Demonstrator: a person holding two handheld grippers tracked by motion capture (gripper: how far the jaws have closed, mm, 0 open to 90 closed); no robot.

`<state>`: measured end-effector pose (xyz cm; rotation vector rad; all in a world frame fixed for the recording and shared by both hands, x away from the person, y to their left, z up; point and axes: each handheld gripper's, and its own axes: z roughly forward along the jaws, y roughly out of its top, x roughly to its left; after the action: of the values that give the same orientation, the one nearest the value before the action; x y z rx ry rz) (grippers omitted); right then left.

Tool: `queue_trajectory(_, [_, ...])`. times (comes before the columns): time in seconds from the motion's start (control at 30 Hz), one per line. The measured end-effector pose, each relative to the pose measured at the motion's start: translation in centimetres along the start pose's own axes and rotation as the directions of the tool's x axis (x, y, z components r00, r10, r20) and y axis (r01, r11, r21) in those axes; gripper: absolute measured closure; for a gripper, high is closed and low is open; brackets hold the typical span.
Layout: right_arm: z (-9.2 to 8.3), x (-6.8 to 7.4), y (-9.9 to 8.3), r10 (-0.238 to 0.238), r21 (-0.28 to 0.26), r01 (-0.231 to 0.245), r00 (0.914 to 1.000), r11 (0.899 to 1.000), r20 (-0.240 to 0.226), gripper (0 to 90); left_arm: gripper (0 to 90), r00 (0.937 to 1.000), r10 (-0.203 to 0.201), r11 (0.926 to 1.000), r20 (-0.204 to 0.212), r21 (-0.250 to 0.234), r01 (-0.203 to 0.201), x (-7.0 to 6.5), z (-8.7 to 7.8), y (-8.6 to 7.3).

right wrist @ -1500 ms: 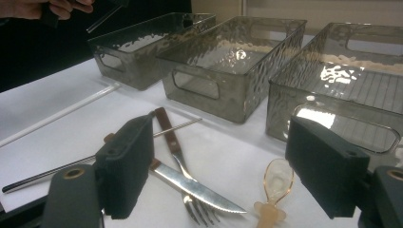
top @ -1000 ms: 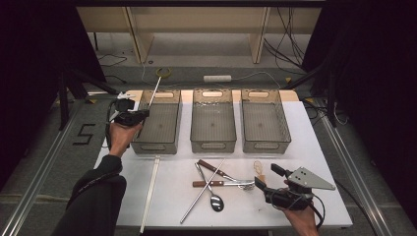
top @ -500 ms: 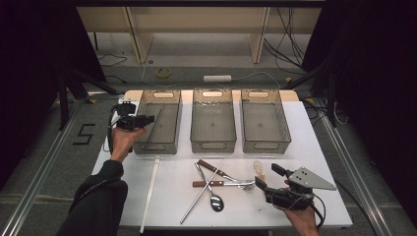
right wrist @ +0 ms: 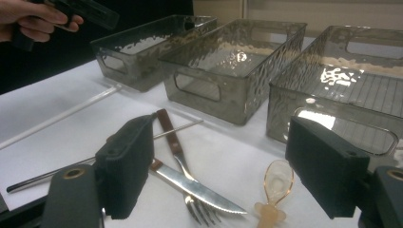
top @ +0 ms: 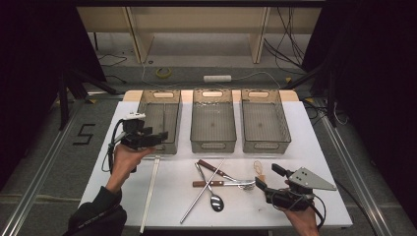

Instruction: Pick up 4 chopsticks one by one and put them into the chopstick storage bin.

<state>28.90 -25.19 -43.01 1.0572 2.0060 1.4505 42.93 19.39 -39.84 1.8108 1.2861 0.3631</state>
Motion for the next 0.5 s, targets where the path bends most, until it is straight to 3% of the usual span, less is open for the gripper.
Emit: queue_trajectory(0.5, [-0.1, 0.0, 0.1, -0.002, -0.005, 0.002, 1.0, 1.0, 0.001, 25.5, 22.4, 0.9966, 0.08, 0.9927, 0.021, 0.09, -0.081, -4.3, -0.4, -3.8])
